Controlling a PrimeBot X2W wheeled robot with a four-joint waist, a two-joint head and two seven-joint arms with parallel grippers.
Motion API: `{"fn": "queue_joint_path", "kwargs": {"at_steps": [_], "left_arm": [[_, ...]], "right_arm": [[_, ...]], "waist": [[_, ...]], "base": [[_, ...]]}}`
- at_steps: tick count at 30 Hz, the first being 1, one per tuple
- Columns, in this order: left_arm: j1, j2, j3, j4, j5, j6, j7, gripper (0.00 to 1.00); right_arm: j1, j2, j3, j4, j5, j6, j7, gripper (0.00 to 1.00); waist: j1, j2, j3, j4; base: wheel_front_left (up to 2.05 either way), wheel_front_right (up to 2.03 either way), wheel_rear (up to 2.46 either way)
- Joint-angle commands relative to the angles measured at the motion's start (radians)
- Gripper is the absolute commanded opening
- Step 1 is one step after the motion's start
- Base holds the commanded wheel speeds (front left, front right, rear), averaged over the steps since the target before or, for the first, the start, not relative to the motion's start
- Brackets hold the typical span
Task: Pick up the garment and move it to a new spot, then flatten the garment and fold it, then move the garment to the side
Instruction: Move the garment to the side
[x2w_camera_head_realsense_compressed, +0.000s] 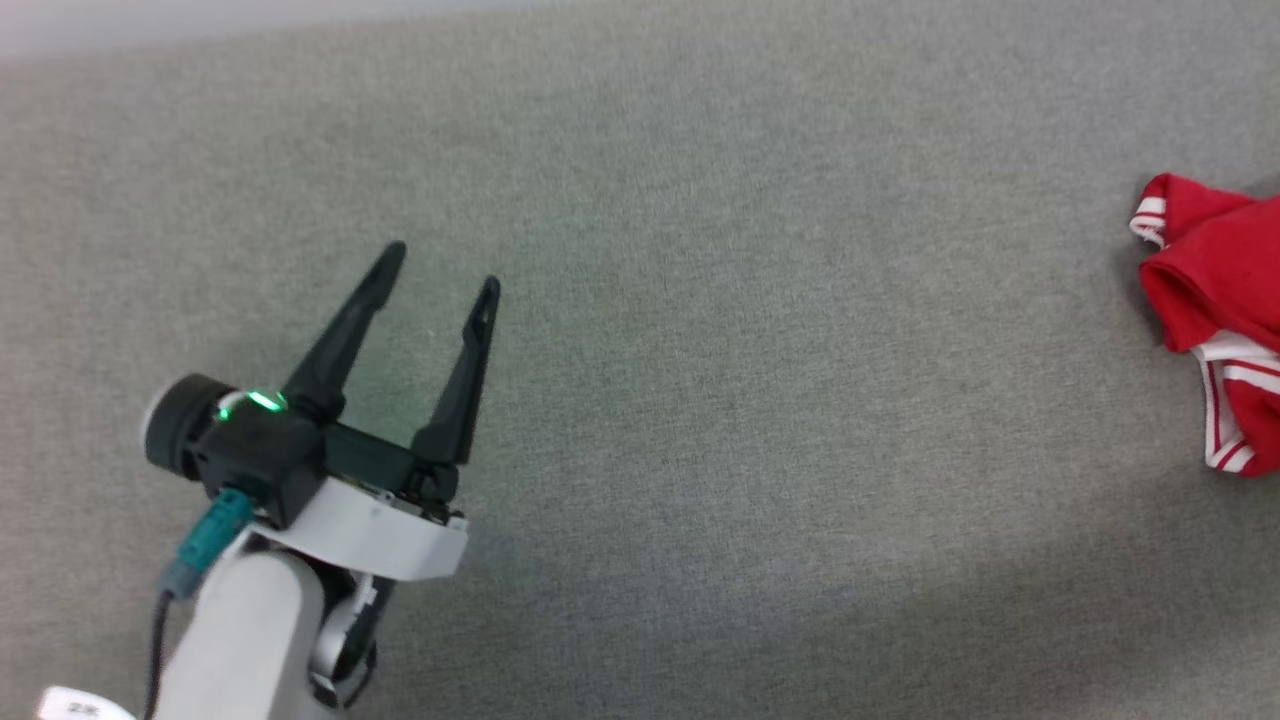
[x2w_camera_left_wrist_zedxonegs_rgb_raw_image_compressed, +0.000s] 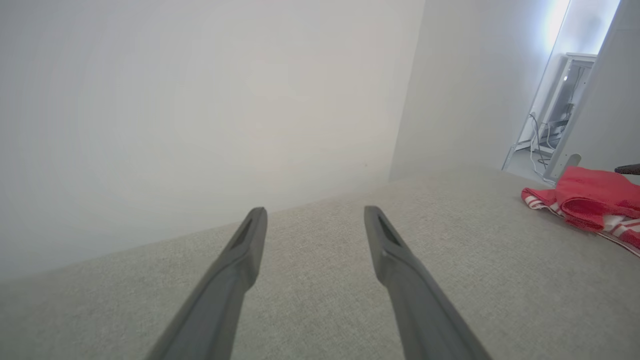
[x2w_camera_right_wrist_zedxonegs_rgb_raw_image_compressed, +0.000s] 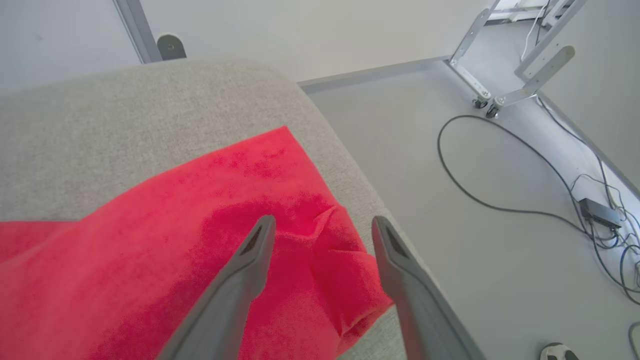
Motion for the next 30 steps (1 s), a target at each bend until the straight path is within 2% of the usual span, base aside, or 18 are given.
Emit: {"fn": "queue_joint_path", "kwargs": {"at_steps": [1,8,14,24,30], "left_arm": [[0.014,-0.003,-0.003,0.003,-0.005,0.001,-0.005,1.0],[0.051,-0.042,-0.016,0.059,-0.021,-0.004,-0.024,1.0],[0.108,-0.071,0.01,0.088,-0.02,0.006,-0.028,1.0],[0.224,-0.112,0.093,0.08,0.013,0.022,-0.026,1.0],[0.269,-0.137,0.137,0.084,0.02,0.011,-0.026,1.0]], "right_arm": [[0.015,-0.009,0.005,-0.003,0.008,-0.001,-0.003,1.0],[0.075,-0.033,0.051,-0.082,0.071,-0.001,-0.012,1.0],[0.161,-0.024,0.135,-0.213,0.154,-0.001,0.017,1.0],[0.331,0.029,0.281,-0.464,0.244,-0.001,0.03,1.0],[0.418,0.076,0.303,-0.561,0.243,-0.001,-0.025,1.0]], "waist": [[0.0,-0.0001,-0.034,0.009],[0.0,-0.0001,-0.135,0.05],[0.0,-0.0001,-0.222,0.099],[0.0,-0.0001,-0.319,0.173],[0.0,-0.0001,-0.356,0.207]], "base": [[0.0,0.0,0.0],[0.0,0.0,0.0],[0.0,0.0,0.0],[0.0,0.0,0.0],[0.0,0.0,0.0]]}}
